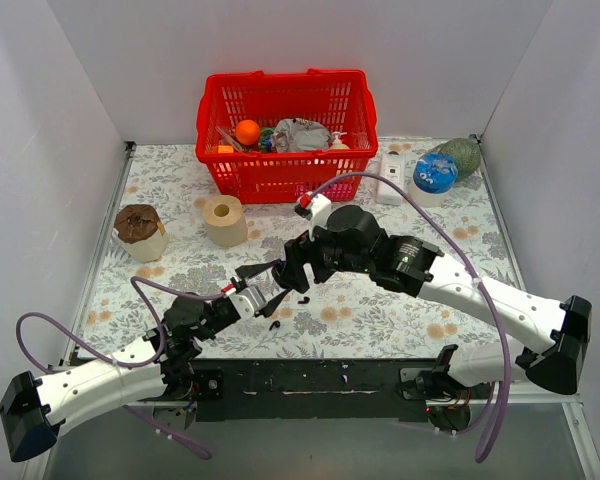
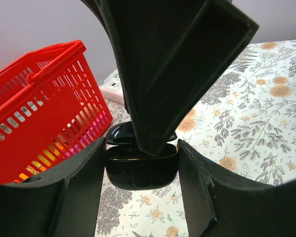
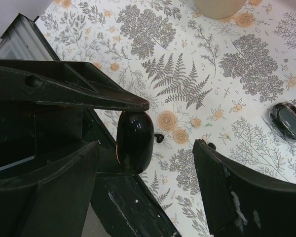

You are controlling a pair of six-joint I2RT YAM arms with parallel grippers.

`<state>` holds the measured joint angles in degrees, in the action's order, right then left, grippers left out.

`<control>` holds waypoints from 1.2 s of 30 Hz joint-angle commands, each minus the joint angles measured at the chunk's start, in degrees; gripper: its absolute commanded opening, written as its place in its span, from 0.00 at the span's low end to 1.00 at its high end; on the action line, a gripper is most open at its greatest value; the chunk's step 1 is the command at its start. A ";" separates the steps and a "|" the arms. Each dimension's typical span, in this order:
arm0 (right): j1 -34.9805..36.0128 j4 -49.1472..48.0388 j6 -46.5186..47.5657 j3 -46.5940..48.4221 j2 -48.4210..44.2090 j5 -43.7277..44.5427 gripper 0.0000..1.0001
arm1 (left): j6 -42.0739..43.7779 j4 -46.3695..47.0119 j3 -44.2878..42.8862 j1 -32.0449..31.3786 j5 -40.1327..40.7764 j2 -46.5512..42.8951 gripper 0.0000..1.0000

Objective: Insert the wireless bluetooth earbuds into the charging case
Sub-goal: Open the charging case.

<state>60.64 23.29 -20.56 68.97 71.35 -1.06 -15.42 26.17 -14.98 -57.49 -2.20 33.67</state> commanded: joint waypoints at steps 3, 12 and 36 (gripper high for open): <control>1.23 2.19 1.49 5.21 1.95 4.48 0.82 | -0.14 1.95 -1.28 -0.16 0.26 -0.10 0.00; 1.06 4.13 0.43 5.65 2.92 9.76 0.76 | -0.14 0.81 -1.28 -0.25 0.26 -1.33 0.00; 1.06 2.03 0.78 4.16 3.80 5.63 0.60 | -0.05 1.95 -1.80 -0.25 0.35 -0.45 0.00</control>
<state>61.69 27.00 -20.01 72.23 74.96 6.02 -15.42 26.15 -15.00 -57.52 -1.93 33.32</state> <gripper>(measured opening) 0.552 0.524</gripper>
